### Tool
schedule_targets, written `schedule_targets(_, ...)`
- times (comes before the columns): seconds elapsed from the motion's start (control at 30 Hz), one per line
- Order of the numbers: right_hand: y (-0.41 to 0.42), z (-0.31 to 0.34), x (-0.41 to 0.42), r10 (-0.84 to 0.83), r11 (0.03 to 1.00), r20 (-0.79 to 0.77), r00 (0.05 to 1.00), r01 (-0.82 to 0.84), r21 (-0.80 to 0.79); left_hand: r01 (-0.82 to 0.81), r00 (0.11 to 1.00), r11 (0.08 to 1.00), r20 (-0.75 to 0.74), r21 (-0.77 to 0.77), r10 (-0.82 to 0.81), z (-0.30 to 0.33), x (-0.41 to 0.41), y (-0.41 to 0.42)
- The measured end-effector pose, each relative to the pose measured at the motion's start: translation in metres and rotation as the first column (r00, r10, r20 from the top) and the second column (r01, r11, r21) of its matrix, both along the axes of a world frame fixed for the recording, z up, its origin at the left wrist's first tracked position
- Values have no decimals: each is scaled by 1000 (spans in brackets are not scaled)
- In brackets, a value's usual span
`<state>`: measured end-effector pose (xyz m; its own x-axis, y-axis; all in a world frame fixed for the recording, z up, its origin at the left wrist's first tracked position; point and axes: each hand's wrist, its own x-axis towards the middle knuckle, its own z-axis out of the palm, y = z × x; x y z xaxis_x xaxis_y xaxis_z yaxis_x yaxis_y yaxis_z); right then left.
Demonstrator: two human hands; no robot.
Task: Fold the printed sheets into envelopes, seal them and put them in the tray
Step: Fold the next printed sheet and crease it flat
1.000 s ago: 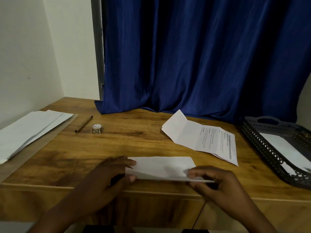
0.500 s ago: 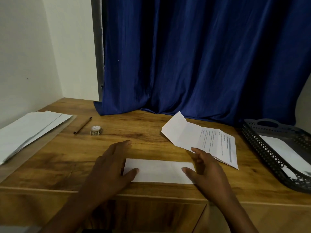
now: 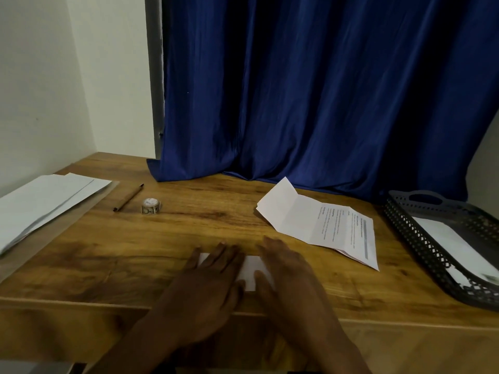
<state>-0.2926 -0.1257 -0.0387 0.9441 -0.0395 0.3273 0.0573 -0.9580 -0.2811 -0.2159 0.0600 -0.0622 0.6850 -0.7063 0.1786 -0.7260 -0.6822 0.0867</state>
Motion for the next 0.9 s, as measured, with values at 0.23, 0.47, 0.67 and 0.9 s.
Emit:
schedule_targets(0.23,15,-14,1,85,992,-222,971,-105,-77,23,1000,997,-16,69,-22,3,0,5)
schedule_targets(0.47,-39,-20,-20,-59,993,-246,967,31,-118,-73,996,992,-37,105,77,3,-2,9)
schedule_targets(0.67,-45,-23,-24,-83,993,-220,972,62,-98,-285,949,950,-104,129,299,15,-8,25)
schedule_targets(0.9,-43,-21,-25,-85,987,-202,976,55,-148,52,990,998,-131,-33,-56,23,-29,-20)
